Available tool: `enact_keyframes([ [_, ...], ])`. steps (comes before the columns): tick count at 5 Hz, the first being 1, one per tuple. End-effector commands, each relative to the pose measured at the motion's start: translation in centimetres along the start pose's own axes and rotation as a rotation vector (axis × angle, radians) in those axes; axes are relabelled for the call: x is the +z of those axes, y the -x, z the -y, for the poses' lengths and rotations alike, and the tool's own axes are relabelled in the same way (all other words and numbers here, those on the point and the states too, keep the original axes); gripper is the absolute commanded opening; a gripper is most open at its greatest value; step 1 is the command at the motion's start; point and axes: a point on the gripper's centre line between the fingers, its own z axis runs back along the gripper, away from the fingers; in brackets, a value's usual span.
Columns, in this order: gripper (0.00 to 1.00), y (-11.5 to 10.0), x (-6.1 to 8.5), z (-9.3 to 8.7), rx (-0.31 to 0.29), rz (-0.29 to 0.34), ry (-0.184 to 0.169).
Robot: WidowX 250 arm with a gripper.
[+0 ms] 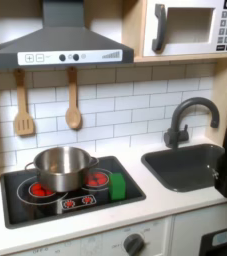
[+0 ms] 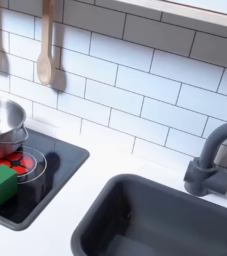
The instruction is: Push button
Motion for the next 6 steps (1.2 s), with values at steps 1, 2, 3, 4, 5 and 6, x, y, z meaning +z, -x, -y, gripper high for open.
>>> enact_keyframes([
  [1, 1.00, 0.0, 0.0, 0.0, 0.002, 0.000, 0.000],
  [2, 1.00, -1.0, -0.1, -0.4, -0.003, 0.029, -0.018],
  [3, 1.00, -2.1, -0.3, -0.8, -0.008, 0.057, -0.028],
  [4, 1.00, -3.4, -0.1, -1.6, 0.024, 0.081, -0.036],
  [5, 1.00, -4.5, 0.3, -2.2, 0.027, 0.114, -0.047],
  [6, 1.00, -5.7, 0.7, -2.9, 0.037, 0.145, -0.051],
])
